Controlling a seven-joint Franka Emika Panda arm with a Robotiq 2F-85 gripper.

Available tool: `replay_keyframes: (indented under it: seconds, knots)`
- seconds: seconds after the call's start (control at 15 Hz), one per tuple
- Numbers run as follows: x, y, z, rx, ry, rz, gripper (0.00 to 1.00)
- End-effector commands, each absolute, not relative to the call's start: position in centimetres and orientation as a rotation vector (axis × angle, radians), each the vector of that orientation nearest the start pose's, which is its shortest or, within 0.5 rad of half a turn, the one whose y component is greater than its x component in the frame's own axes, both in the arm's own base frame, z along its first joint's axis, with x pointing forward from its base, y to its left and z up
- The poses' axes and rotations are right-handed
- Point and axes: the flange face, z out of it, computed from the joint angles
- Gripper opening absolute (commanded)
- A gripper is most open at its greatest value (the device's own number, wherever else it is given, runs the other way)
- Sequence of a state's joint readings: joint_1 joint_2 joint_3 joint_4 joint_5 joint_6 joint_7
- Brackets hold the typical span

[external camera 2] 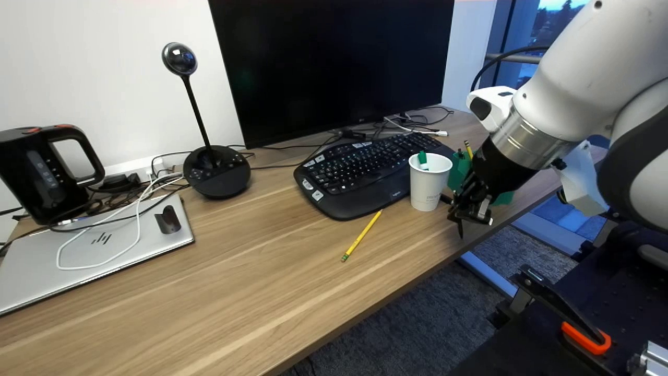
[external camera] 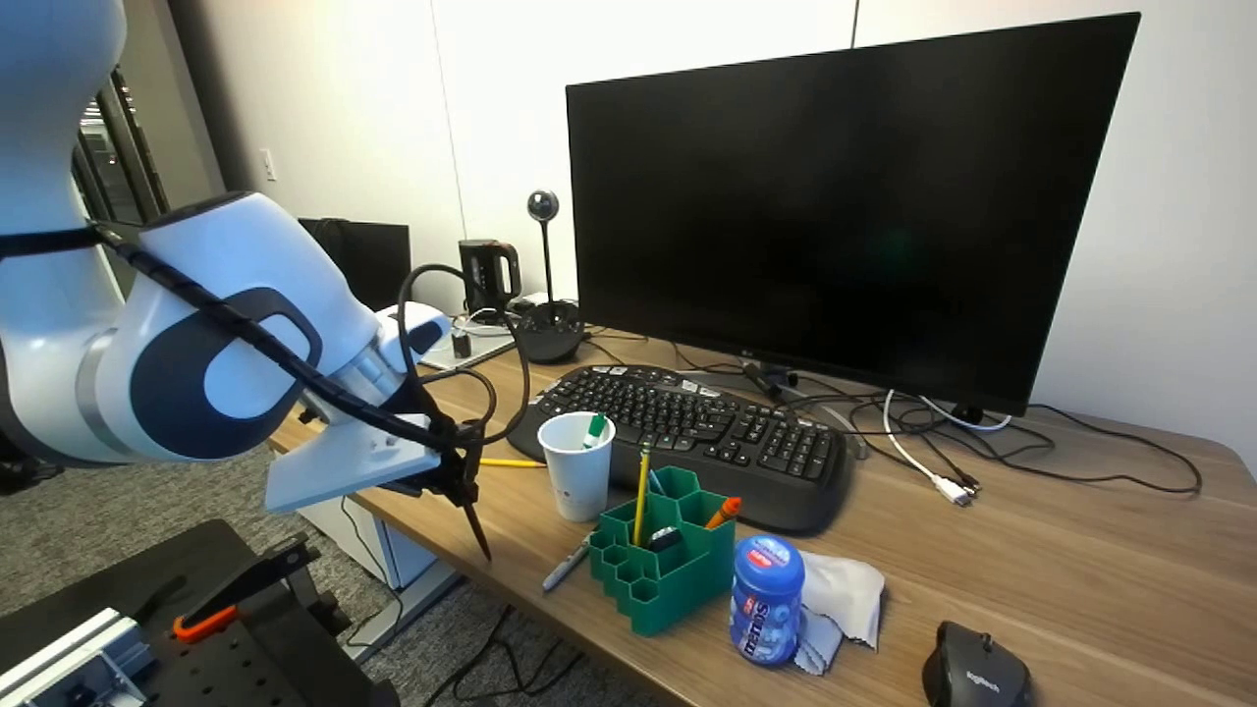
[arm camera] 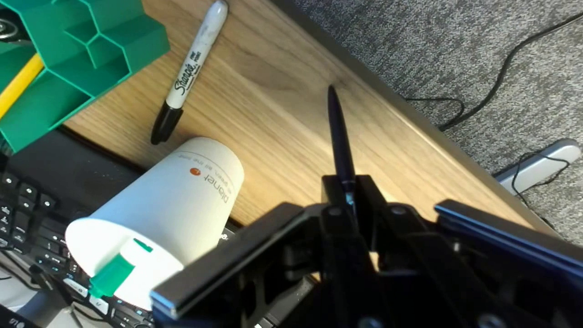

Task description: Remove the pen from the container

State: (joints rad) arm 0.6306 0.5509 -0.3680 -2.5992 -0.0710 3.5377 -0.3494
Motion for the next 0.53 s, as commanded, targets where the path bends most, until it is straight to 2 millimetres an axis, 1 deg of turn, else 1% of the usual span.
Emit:
replay_keyframes:
  seconds: [0.0,0.2,0.27,0.33,0.4,0.47]
  knots:
    - [43.37,9.81,10.19,-2.993,-1.353,-0.801,0.03]
    - [43.89,9.79,10.28,-2.992,-1.418,-0.792,0.03]
    - [44.01,9.72,10.26,-2.992,-1.431,-0.789,0.37]
    - [44.08,9.61,10.27,-2.992,-1.441,-0.786,0.38]
    - [43.96,9.45,9.93,-2.997,-1.444,-0.766,0.43]
    - [43.83,9.27,9.4,-3.004,-1.446,-0.748,0.51]
